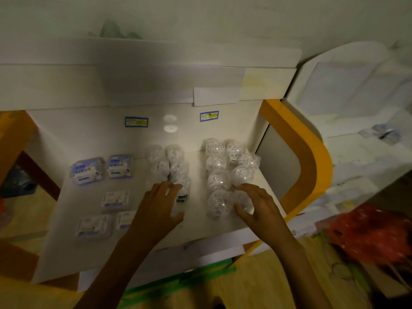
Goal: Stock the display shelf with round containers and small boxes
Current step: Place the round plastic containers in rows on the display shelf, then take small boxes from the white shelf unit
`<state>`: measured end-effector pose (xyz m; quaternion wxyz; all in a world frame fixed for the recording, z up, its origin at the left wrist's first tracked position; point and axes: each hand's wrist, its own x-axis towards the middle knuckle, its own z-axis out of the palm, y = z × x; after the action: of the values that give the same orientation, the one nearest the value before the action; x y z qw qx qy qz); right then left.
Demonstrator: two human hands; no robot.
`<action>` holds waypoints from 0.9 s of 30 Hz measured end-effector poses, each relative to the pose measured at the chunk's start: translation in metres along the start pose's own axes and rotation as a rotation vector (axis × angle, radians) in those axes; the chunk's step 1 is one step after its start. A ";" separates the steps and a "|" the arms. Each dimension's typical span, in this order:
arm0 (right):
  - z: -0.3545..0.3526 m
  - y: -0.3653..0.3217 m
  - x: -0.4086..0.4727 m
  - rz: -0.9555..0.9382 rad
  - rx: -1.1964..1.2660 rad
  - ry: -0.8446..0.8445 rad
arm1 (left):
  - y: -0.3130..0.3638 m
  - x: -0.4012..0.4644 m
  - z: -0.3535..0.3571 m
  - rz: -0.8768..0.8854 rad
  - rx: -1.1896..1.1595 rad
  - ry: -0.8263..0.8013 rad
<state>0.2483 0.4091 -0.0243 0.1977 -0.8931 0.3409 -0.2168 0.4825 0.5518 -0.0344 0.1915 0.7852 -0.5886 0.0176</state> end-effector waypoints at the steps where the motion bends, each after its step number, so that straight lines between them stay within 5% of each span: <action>1: -0.005 0.002 -0.002 -0.009 -0.012 0.008 | 0.007 0.003 0.000 0.016 -0.021 -0.006; 10: -0.056 0.050 -0.035 -0.006 -0.102 0.068 | 0.109 0.038 0.003 0.219 -0.075 -0.034; 27: -0.212 0.262 -0.138 0.134 -0.171 0.179 | 0.395 0.089 0.084 0.386 -0.139 -0.121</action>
<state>-0.0929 0.2810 -0.0148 0.1039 -0.8592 0.4331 -0.2519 0.1250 0.3511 0.0209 0.2026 0.6423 -0.7384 -0.0342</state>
